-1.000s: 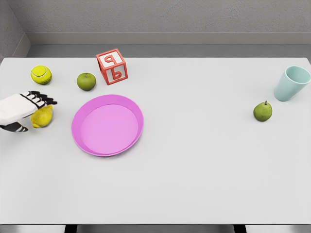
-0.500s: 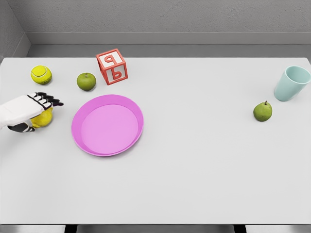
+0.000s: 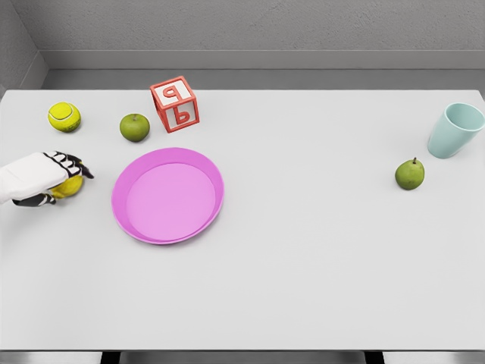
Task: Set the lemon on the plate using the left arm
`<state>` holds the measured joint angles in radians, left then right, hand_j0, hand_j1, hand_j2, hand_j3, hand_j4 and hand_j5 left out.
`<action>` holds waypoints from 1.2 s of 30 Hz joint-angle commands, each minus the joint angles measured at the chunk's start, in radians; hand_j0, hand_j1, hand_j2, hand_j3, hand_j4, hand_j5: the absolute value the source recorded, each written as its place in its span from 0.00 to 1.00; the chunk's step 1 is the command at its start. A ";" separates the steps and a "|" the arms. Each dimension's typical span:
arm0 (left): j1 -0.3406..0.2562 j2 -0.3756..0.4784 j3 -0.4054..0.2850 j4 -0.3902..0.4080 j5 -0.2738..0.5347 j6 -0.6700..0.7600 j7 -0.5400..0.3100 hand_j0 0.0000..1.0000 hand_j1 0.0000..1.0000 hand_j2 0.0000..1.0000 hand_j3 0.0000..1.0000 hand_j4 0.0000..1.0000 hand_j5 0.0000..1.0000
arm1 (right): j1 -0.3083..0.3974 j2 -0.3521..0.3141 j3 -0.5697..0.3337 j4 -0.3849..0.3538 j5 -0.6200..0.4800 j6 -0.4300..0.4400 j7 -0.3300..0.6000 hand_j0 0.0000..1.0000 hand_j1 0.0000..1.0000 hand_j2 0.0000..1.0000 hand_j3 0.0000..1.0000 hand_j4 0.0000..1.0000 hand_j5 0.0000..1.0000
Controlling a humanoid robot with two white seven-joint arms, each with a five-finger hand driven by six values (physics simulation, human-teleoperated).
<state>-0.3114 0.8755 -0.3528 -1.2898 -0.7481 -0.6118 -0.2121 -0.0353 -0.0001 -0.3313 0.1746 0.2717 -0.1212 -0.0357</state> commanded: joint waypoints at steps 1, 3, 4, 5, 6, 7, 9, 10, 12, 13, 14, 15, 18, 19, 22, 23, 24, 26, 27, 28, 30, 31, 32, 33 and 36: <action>0.000 0.002 0.000 0.000 0.004 0.001 0.000 0.70 0.70 0.70 0.70 0.70 0.70 | 0.000 0.000 0.000 0.000 0.000 0.000 0.000 1.00 1.00 1.00 1.00 1.00 1.00; -0.002 0.003 0.001 -0.002 0.010 0.001 0.002 0.70 0.70 0.70 0.70 0.70 0.70 | 0.000 0.000 0.000 0.000 0.000 0.000 0.000 1.00 1.00 1.00 1.00 1.00 1.00; -0.003 0.005 0.003 -0.002 0.015 0.001 0.002 0.70 0.70 0.70 0.70 0.70 0.70 | 0.000 0.000 0.000 0.000 0.000 0.000 0.000 1.00 1.00 1.00 1.00 1.00 1.00; -0.003 0.005 0.006 -0.003 0.018 0.001 0.005 0.70 0.70 0.70 0.70 0.70 0.70 | 0.000 0.000 0.000 0.000 0.000 0.000 0.000 1.00 1.00 1.00 1.00 1.00 1.00; -0.003 0.005 0.009 -0.003 0.027 0.001 0.005 0.70 0.70 0.70 0.70 0.70 0.70 | 0.000 0.000 0.000 0.000 0.000 0.000 0.000 1.00 1.00 1.00 1.00 1.00 1.00; -0.005 0.005 0.011 -0.006 0.030 0.001 0.005 0.70 0.70 0.70 0.70 0.70 0.70 | 0.000 0.000 0.000 0.000 0.000 0.000 -0.001 1.00 1.00 1.00 1.00 1.00 1.00; -0.006 0.003 0.012 -0.009 0.032 0.001 0.007 0.70 0.70 0.70 0.70 0.70 0.70 | 0.000 0.000 0.000 0.000 0.000 0.000 0.000 1.00 1.00 1.00 1.00 1.00 1.00; -0.008 0.003 0.014 -0.013 0.036 0.001 0.007 0.70 0.70 0.70 0.70 0.70 0.70 | 0.000 0.000 0.000 0.000 0.000 0.000 0.000 1.00 1.00 1.00 1.00 1.00 1.00; -0.018 0.003 0.014 -0.017 0.062 0.001 0.007 0.70 0.70 0.70 0.70 0.70 0.70 | 0.000 0.000 0.000 0.000 0.000 0.000 -0.001 1.00 1.00 1.00 1.00 1.00 1.00; -0.020 0.003 0.014 -0.029 0.065 0.001 0.007 0.70 0.70 0.70 0.70 0.70 0.70 | 0.000 0.000 0.000 0.000 0.000 0.000 0.000 1.00 1.00 1.00 1.00 1.00 1.00; -0.021 0.002 0.014 -0.040 0.072 0.001 0.007 0.70 0.70 0.70 0.70 0.70 0.70 | 0.000 0.000 0.000 0.000 0.000 0.000 0.000 1.00 1.00 1.00 1.00 1.00 1.00; -0.021 0.002 0.014 -0.046 0.081 0.001 0.007 0.70 0.70 0.70 0.70 0.70 0.70 | 0.000 0.000 0.000 0.000 0.000 0.000 0.000 1.00 1.00 1.00 1.00 1.00 1.00; -0.020 -0.001 0.009 -0.103 0.095 0.001 0.007 0.71 0.71 0.71 0.71 0.71 0.71 | 0.000 0.000 0.000 0.000 0.000 0.000 0.000 1.00 1.00 1.00 1.00 1.00 1.00; -0.020 -0.001 0.008 -0.120 0.095 0.001 0.005 0.71 0.71 0.71 0.71 0.71 0.71 | 0.000 0.000 0.000 0.000 0.000 0.000 -0.001 1.00 1.00 1.00 1.00 1.00 1.00; -0.018 -0.006 0.002 -0.161 0.096 0.001 0.005 0.70 0.70 0.70 0.70 0.70 0.70 | 0.000 0.000 0.000 0.000 0.000 0.000 0.000 1.00 1.00 1.00 1.00 1.00 1.00; -0.018 -0.007 0.000 -0.175 0.096 0.001 0.005 0.70 0.70 0.70 0.70 0.70 0.70 | 0.000 0.000 0.000 0.000 0.000 0.000 0.000 1.00 1.00 1.00 1.00 1.00 1.00; -0.018 -0.006 0.000 -0.190 0.096 0.001 0.005 0.71 0.71 0.71 0.71 0.71 0.71 | 0.000 0.000 0.000 0.000 0.000 0.000 0.000 1.00 1.00 1.00 1.00 1.00 1.00; -0.018 -0.007 0.000 -0.215 0.102 0.001 0.005 0.71 0.71 0.71 0.71 0.71 0.71 | 0.000 0.000 0.000 0.000 0.000 0.000 -0.001 1.00 1.00 1.00 1.00 1.00 1.00; -0.018 -0.007 0.000 -0.217 0.104 0.001 0.005 0.71 0.71 0.71 0.71 0.71 0.71 | 0.000 0.000 0.000 0.000 0.000 0.000 0.000 1.00 1.00 1.00 1.00 1.00 1.00; -0.017 -0.007 0.000 -0.229 0.105 0.001 0.005 0.71 0.71 0.71 0.71 0.71 0.71 | 0.000 0.000 0.000 0.000 0.000 0.000 0.000 1.00 1.00 1.00 1.00 1.00 1.00; -0.015 -0.007 -0.002 -0.261 0.111 0.001 0.005 0.71 0.71 0.71 0.71 0.71 0.71 | 0.000 0.000 0.000 0.000 0.000 0.000 0.000 1.00 1.00 1.00 1.00 1.00 1.00; -0.008 -0.007 -0.003 -0.296 0.121 0.001 0.005 0.71 0.71 0.71 0.71 0.71 0.71 | 0.000 0.000 0.000 0.000 0.000 0.000 0.000 1.00 1.00 1.00 1.00 1.00 1.00; -0.008 -0.007 -0.003 -0.306 0.124 0.001 0.005 0.71 0.71 0.71 0.71 0.71 0.71 | 0.000 0.000 0.000 0.000 0.000 0.000 0.000 1.00 1.00 1.00 1.00 1.00 1.00; -0.006 -0.012 -0.003 -0.307 0.124 0.001 0.005 0.71 0.71 0.71 0.71 0.71 0.71 | 0.000 0.000 0.000 0.000 0.000 0.000 0.000 1.00 1.00 1.00 1.00 1.00 1.00; -0.006 -0.052 -0.018 -0.324 0.122 0.001 0.003 0.71 0.71 0.71 0.71 0.71 0.71 | 0.000 0.000 0.000 0.000 0.000 0.000 0.000 1.00 1.00 1.00 1.00 1.00 1.00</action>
<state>-0.3175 0.8413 -0.3633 -1.5965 -0.6335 -0.6119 -0.2086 -0.0353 -0.0001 -0.3313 0.1747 0.2717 -0.1212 -0.0358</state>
